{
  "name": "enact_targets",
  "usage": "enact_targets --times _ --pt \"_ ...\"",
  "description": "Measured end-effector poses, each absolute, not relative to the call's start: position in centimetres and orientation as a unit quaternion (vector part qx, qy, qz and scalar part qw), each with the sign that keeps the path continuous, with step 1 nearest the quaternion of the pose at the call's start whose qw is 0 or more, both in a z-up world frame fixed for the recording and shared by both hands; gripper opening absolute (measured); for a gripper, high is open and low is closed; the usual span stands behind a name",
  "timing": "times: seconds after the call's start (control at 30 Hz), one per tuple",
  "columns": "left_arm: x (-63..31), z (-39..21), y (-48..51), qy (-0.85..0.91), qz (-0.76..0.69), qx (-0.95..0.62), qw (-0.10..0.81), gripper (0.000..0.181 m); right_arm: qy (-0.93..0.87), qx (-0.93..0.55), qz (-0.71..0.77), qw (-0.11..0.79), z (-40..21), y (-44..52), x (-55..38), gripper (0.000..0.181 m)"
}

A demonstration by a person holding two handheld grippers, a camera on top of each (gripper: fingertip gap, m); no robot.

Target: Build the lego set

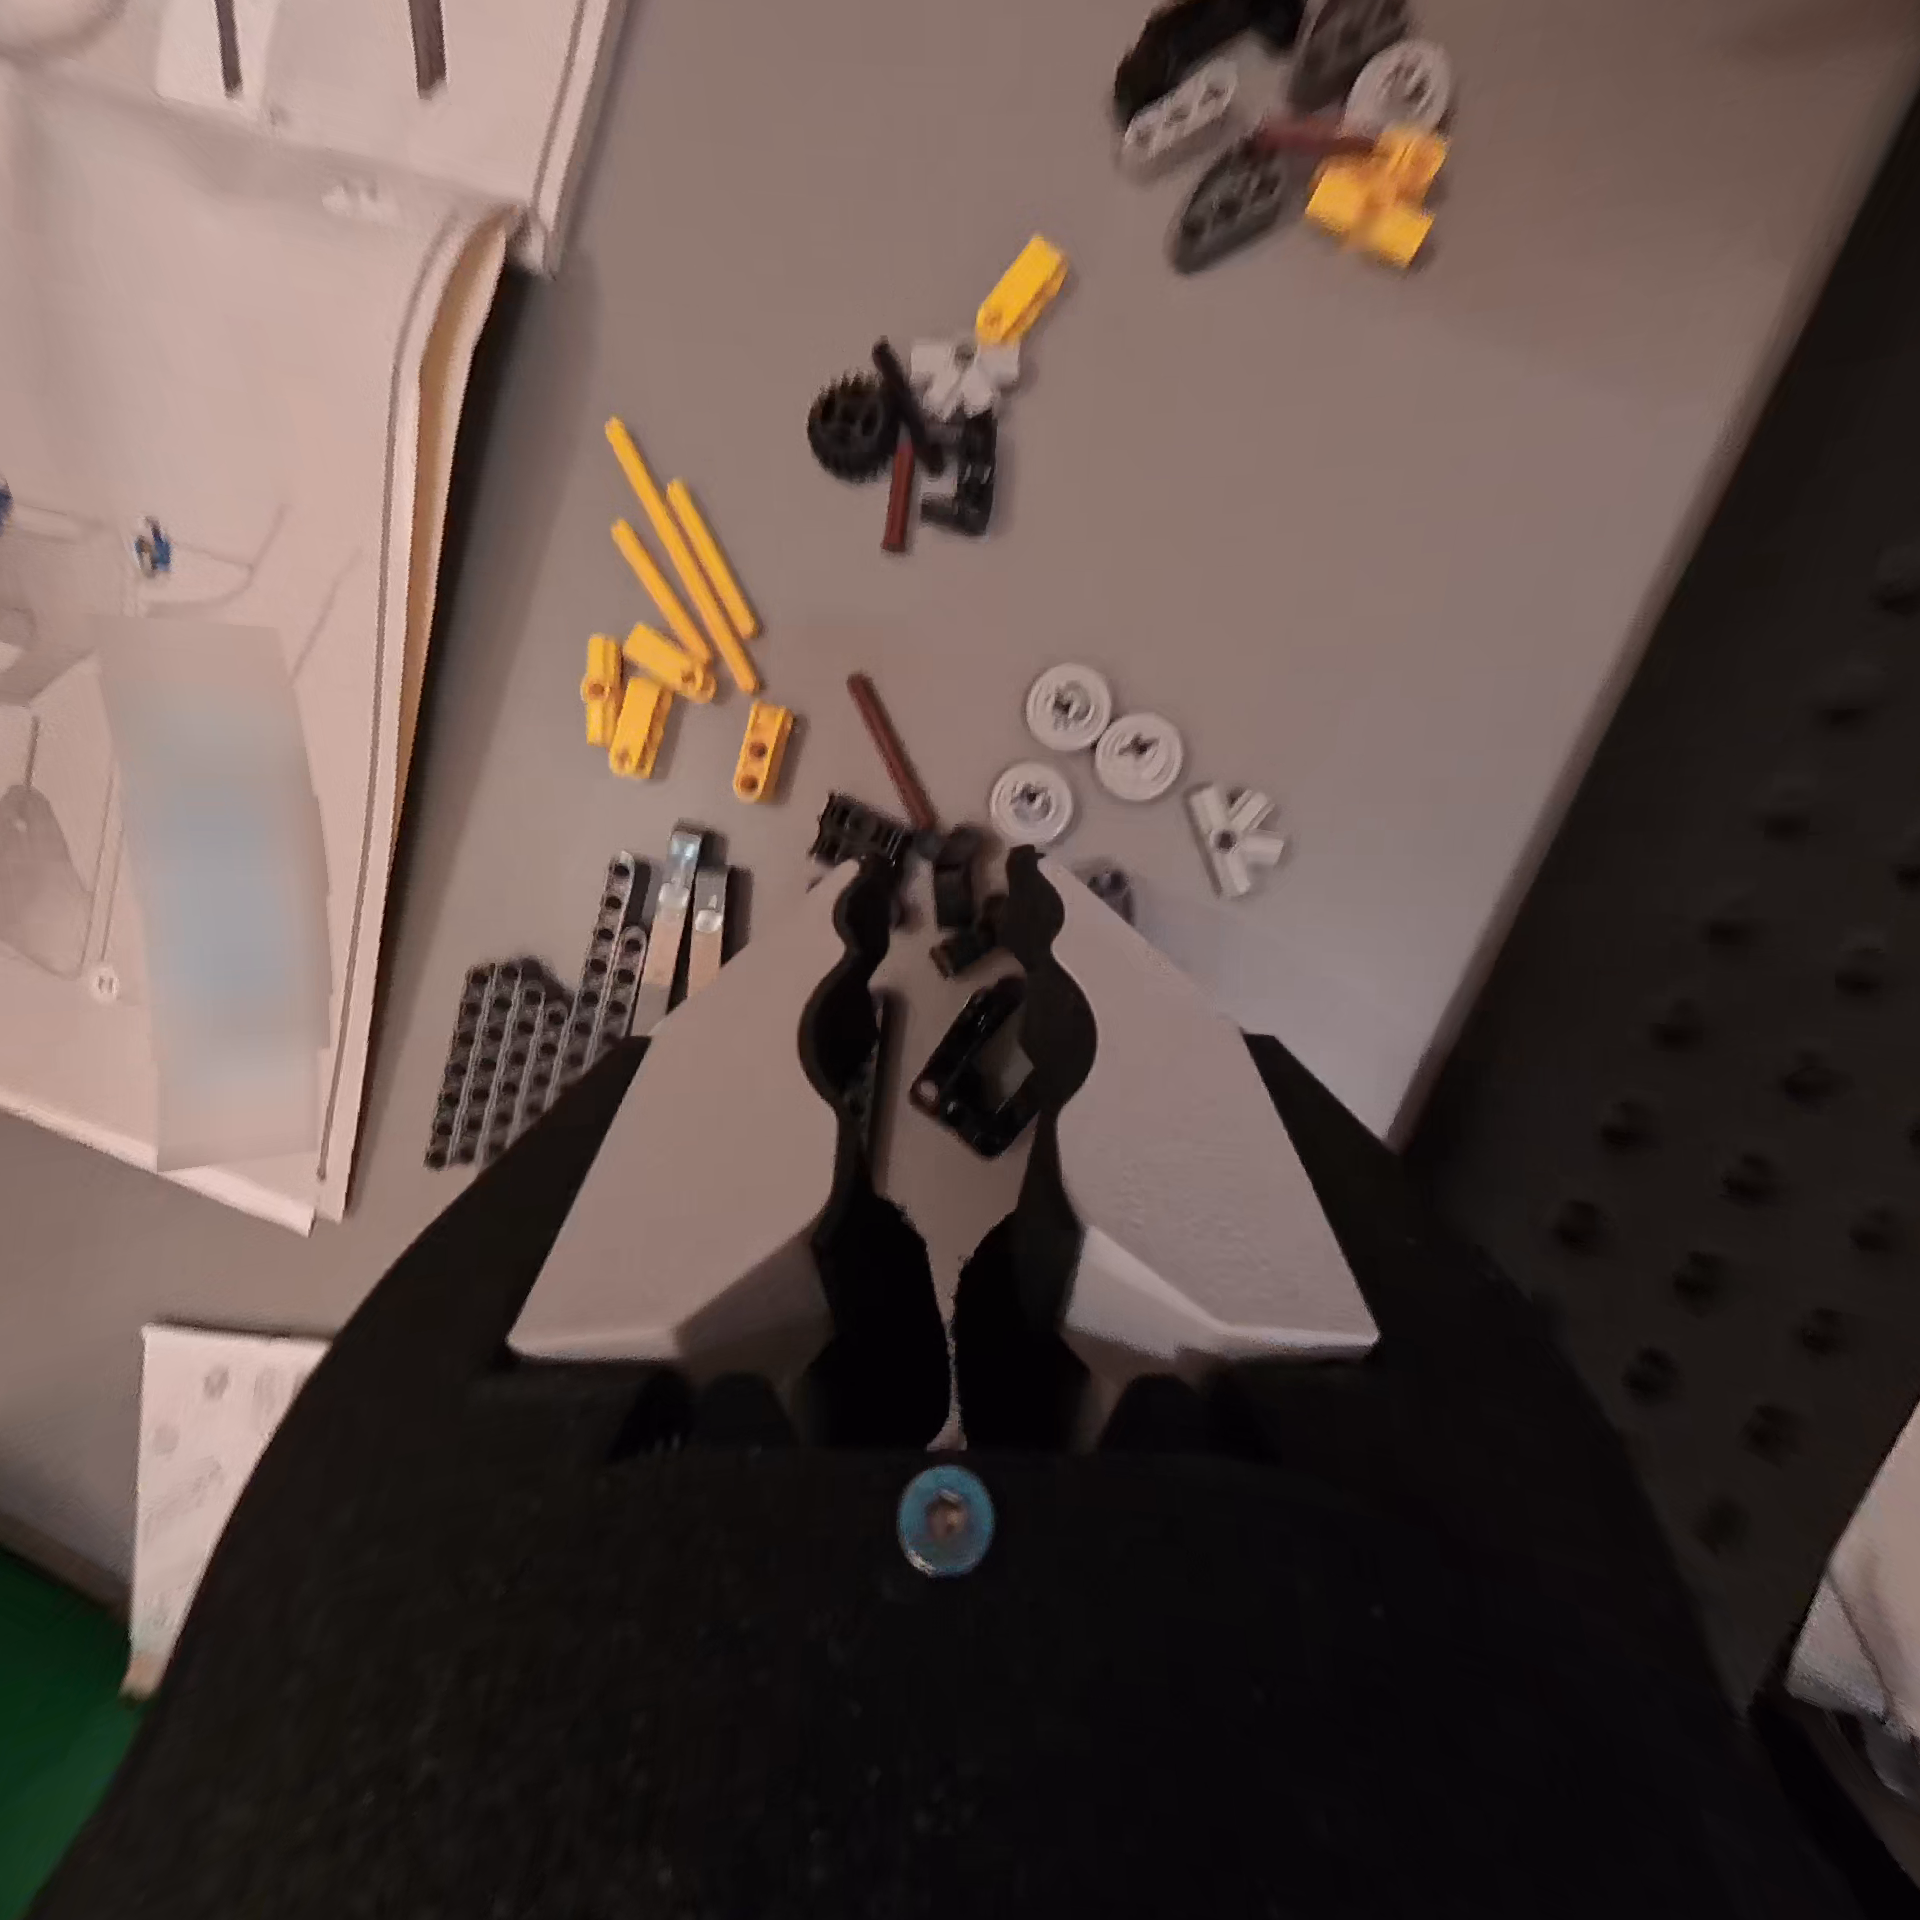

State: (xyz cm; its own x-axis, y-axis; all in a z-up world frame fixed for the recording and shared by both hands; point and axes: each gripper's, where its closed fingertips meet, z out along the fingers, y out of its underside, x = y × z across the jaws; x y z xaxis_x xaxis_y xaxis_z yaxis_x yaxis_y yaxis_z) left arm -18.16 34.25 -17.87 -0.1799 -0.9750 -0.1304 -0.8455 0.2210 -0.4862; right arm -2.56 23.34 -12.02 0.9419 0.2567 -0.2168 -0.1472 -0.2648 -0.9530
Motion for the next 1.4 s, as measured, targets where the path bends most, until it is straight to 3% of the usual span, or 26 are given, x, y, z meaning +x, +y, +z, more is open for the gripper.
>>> enact_targets --times 0.37,0.77,0.87,0.97,1.2,1.4 --pt "-7.2 -19.1 25.0 0.781 -0.264 -0.541 0.169 0.022 -0.027 -0.770 0.168 0.615 -11.6 23.2 -2.2 0.019" --pt "-6.7 -20.9 23.4 0.784 -0.257 -0.540 0.166 0.030 -0.031 -0.770 0.171 0.614 -11.6 23.2 -2.4 0.020" --pt "-6.4 -21.4 23.3 0.793 -0.237 -0.536 0.169 0.029 -0.031 -0.770 0.170 0.614 -11.6 23.2 -2.4 0.019" --pt "-6.4 -21.4 22.8 0.795 -0.243 -0.532 0.160 0.014 -0.030 -0.769 0.171 0.615 -11.6 23.2 -2.3 0.020" --pt "-8.8 -20.2 25.8 0.786 -0.212 -0.548 0.193 0.013 -0.031 -0.770 0.171 0.614 -11.6 23.2 -2.4 0.020" --pt "-10.4 -18.0 34.4 0.738 -0.197 -0.604 0.230 0.013 -0.032 -0.771 0.171 0.612 -11.7 23.2 -2.4 0.020"
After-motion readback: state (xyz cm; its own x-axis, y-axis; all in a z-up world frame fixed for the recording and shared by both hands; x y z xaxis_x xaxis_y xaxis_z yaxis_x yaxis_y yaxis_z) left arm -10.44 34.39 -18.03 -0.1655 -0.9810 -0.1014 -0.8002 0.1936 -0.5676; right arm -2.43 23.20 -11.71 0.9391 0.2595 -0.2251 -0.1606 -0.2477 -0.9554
